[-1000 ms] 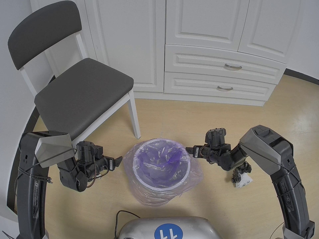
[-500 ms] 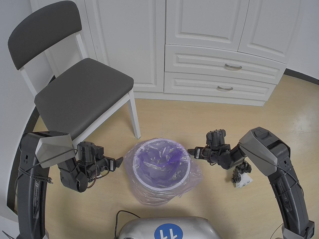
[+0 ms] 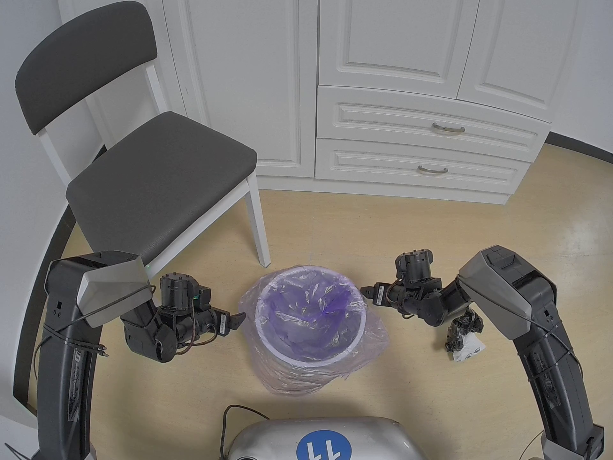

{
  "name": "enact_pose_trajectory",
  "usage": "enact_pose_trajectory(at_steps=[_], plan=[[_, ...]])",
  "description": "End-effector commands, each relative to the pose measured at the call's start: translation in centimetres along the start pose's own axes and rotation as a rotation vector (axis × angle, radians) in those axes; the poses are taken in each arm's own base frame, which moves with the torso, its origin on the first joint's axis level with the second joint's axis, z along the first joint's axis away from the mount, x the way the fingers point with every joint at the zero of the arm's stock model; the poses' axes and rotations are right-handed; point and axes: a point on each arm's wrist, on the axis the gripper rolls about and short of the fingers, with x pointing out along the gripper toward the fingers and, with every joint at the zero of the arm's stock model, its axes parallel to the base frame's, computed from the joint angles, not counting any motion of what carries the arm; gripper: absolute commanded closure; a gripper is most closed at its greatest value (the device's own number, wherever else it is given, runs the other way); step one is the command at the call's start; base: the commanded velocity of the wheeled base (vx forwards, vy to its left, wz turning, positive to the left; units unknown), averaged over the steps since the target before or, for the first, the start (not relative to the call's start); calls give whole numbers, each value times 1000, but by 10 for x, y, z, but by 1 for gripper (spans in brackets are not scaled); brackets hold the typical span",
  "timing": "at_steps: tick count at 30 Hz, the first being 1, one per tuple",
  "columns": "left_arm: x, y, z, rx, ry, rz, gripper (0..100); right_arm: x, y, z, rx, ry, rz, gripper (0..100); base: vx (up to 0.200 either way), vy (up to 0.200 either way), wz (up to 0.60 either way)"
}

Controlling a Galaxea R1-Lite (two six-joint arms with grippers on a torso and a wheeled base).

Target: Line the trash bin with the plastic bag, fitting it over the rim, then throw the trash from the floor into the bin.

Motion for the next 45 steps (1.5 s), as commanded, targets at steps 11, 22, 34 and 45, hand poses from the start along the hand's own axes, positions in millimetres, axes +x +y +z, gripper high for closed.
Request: enact_pose_trajectory(at_steps=[11,22,34,45], plan=[[75,22,38,278,162,-49,0,-1,0,1,3,-3,-4,0,0,0,0],[99,28,22,288,180,-47,0,-1,-2,2,5,-6,-7,0,0,0,0],[133,19,8,279,127,2,0,0,-2,2,5,-9,-6,0,0,0,0],[138,-10,19,172,10,16,0,0,-3,3,6,-11,-8,0,0,0,0]])
